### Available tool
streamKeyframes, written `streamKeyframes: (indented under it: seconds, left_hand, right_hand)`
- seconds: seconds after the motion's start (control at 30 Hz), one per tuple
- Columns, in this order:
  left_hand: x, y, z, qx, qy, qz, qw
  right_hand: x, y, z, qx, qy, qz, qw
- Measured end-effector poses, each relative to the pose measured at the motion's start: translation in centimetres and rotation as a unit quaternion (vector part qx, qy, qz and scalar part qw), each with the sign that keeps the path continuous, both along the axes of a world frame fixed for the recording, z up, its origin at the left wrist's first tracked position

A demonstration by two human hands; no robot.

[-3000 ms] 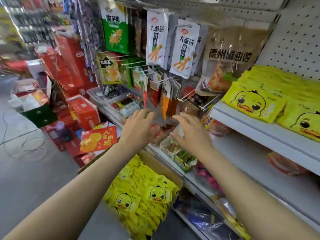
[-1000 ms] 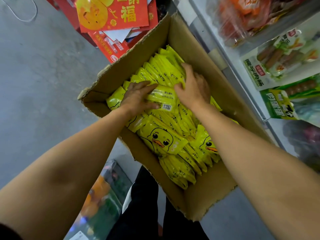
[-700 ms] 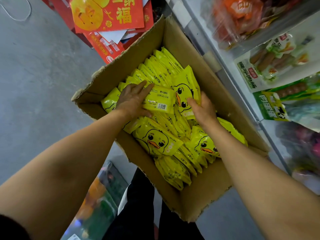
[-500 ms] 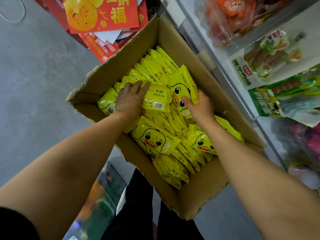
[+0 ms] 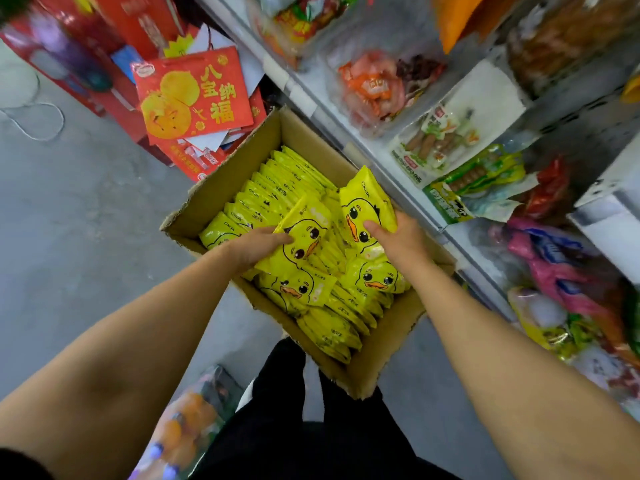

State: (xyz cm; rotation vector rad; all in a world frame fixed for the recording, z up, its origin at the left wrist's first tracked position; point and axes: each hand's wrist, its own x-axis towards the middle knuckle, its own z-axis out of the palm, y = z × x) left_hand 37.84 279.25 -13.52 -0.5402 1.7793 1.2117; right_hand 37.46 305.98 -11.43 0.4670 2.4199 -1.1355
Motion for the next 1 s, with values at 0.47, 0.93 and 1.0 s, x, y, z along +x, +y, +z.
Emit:
streamKeyframes:
  seconds: [0.47,0.93,1.0]
  left_hand:
    - [6.1,9.9,18.6,0.122,0.177,-0.078,0.973]
    - [20.0,33.3,38.6,0.141,0.385,-0.232,0.882]
    - [21.6,36.3,40.7,0.113,0.423,-0.268,0.858]
  right_hand:
    - [9.0,10.6,18.5,-0.034,0.204,-0.083,0.975]
    - [32.5,30.6,38.6,-0.128,0.462,-0.221,0.849]
    - [34.9,32.9,40.4,-0.132,0.479,-0.242,0.833]
